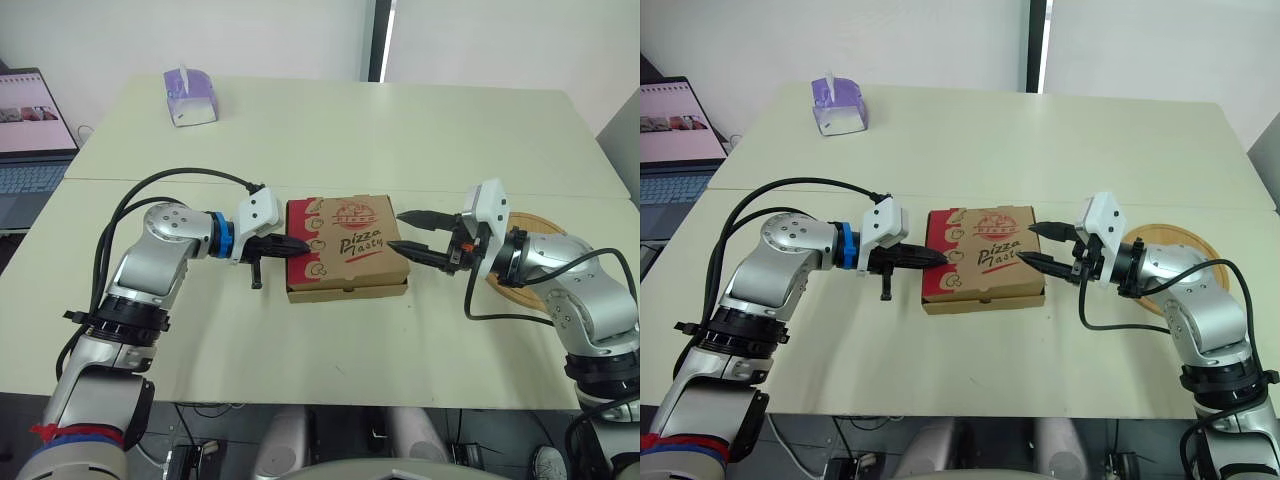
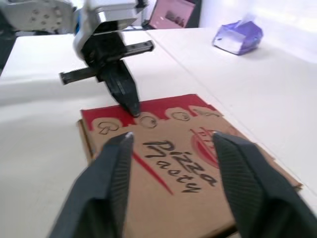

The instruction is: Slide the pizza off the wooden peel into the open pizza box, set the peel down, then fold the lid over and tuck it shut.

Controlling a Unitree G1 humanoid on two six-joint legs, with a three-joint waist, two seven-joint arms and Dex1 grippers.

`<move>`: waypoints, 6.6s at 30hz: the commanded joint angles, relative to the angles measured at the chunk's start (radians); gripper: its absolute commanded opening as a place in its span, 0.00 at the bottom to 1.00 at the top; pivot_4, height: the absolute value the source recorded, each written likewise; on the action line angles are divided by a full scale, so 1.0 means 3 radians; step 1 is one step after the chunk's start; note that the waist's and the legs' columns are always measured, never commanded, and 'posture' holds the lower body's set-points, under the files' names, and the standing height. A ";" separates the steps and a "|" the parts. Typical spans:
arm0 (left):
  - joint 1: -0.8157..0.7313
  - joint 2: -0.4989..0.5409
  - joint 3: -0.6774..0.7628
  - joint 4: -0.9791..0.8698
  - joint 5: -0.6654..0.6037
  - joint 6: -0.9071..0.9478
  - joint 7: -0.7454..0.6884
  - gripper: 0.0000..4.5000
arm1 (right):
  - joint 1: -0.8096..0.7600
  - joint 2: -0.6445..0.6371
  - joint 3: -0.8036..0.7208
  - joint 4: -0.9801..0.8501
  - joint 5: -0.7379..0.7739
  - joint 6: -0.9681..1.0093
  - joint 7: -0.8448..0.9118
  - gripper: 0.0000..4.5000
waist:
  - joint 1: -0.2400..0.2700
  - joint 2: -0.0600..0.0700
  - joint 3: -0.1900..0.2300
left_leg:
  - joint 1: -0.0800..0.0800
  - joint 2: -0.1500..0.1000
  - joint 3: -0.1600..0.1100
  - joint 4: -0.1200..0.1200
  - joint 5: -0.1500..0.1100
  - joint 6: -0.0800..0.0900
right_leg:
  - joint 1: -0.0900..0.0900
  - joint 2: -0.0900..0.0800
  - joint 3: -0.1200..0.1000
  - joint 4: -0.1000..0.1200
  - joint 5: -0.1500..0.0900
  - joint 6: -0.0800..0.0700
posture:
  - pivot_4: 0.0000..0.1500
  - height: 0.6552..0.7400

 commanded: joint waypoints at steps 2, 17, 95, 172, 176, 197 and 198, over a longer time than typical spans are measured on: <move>0.0040 0.0012 -0.0068 -0.0045 0.0050 -0.0033 -0.0033 0.00 | 0.0073 -0.0032 0.0036 0.0089 -0.0140 -0.0113 -0.0017 0.17 | 0.0000 0.0000 0.0000 | 0.0000 0.0000 0.0002 0.0000 0.0000 0.0001 | 0.0000 0.0000 0.0001 0.0000 0.0000 0.0000 | 1.00 1.00; 0.0081 -0.0029 -0.0196 0.0028 0.0202 -0.0132 0.0014 0.00 | 0.0228 -0.0068 0.0476 0.0457 -0.0745 -0.0446 0.0074 0.01 | -0.0001 0.0000 -0.0001 | 0.0003 0.0000 0.0003 0.0001 -0.0001 0.0001 | 0.0002 0.0000 0.0001 0.0002 0.0000 0.0000 | 1.00 1.00; 0.0425 -0.0113 -0.0027 -0.0163 0.0049 0.0266 0.1013 0.01 | -0.0429 0.0256 0.0606 0.1276 -0.1288 -0.0837 -0.0106 0.00 | -0.0005 0.0008 -0.0033 | 0.0010 -0.0001 0.0002 0.0001 0.0000 0.0001 | 0.0008 -0.0004 0.0000 0.0003 0.0001 0.0000 | 1.00 1.00; 0.1180 0.0264 0.0119 -0.0812 -0.0023 0.0120 0.0687 0.01 | 0.0317 -0.0253 0.0708 0.0286 -0.1067 -0.0419 0.0111 0.00 | 0.0000 0.0013 -0.0045 | 0.0013 -0.0001 0.0001 -0.0003 -0.0002 0.0003 | 0.0014 -0.0006 -0.0002 -0.0004 0.0000 0.0001 | 1.00 1.00; 0.1207 0.0294 0.0125 -0.0949 -0.0109 0.0462 0.0725 0.01 | 0.0295 -0.0267 0.0737 0.0240 -0.1100 -0.0288 0.0086 0.00 | -0.0002 0.0015 -0.0058 | 0.0015 -0.0001 0.0001 -0.0003 -0.0002 0.0004 | 0.0016 -0.0005 -0.0002 -0.0003 0.0000 0.0001 | 1.00 1.00; 0.1347 0.0370 0.0225 -0.1183 -0.0330 0.0767 0.0804 0.01 | 0.0322 -0.0210 0.0687 0.0089 -0.0911 0.0040 0.0110 0.00 | -0.0002 0.0019 -0.0072 | 0.0022 -0.0001 0.0000 -0.0005 -0.0002 0.0004 | 0.0023 -0.0004 -0.0001 -0.0005 -0.0001 0.0001 | 1.00 1.00; 0.1345 0.0326 0.0407 -0.1209 -0.0500 0.0657 0.0740 0.01 | 0.0299 -0.0203 0.0539 0.0019 -0.0757 -0.0026 0.0181 0.00 | -0.0002 0.0020 -0.0072 | 0.0023 -0.0001 0.0000 -0.0005 -0.0002 0.0004 | 0.0023 -0.0004 -0.0001 -0.0006 -0.0001 0.0001 | 1.00 1.00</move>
